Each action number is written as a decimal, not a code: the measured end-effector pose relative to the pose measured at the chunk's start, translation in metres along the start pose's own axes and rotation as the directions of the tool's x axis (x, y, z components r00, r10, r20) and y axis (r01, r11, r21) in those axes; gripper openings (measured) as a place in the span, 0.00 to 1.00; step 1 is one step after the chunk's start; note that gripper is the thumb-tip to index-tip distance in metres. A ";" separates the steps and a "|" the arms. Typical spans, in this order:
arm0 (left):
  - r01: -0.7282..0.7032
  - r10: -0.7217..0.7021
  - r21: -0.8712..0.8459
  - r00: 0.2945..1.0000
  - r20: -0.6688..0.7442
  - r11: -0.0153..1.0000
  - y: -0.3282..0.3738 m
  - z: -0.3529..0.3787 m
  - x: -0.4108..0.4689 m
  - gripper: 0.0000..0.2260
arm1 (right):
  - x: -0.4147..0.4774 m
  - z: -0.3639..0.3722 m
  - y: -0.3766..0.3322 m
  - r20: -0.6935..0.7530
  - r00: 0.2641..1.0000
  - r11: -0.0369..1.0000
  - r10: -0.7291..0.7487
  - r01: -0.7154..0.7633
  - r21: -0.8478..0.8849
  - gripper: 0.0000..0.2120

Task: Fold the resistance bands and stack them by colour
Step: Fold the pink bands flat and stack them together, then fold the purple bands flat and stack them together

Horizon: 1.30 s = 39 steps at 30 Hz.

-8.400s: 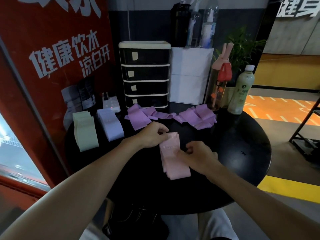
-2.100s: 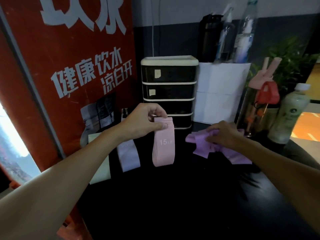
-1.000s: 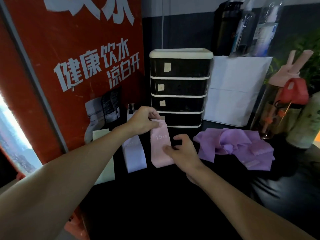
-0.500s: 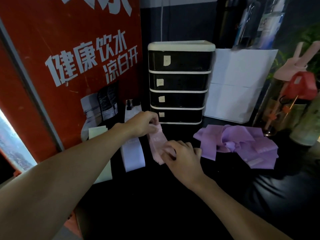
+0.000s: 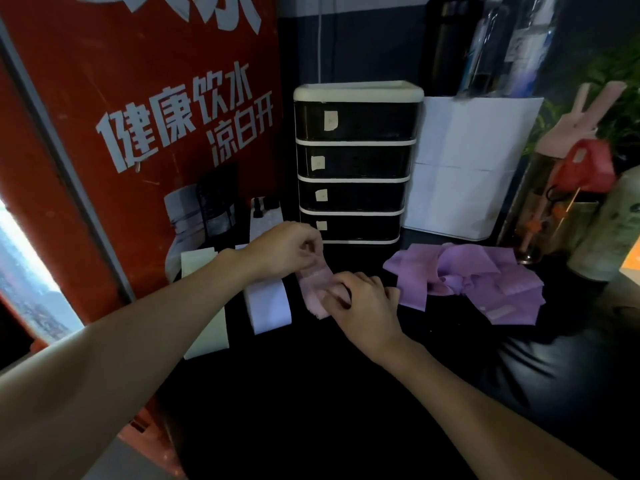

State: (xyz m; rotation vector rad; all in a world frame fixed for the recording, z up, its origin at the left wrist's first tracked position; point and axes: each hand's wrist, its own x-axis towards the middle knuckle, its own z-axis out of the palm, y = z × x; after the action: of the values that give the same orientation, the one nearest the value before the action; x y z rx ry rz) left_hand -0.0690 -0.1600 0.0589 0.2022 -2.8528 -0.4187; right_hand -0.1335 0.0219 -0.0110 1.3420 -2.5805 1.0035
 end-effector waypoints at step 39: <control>-0.246 0.139 -0.189 0.883 -0.448 0.951 0.160 0.052 -0.009 0.05 | -0.046 -0.103 0.066 -0.349 0.933 0.944 0.091 0.030 0.327 0.07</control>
State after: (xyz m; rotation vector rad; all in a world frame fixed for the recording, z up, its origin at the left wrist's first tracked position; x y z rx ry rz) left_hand -0.0903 0.0077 0.0562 -0.0379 -2.3341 -0.5907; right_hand -0.1784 0.1406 0.0200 1.0450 -2.2340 1.5756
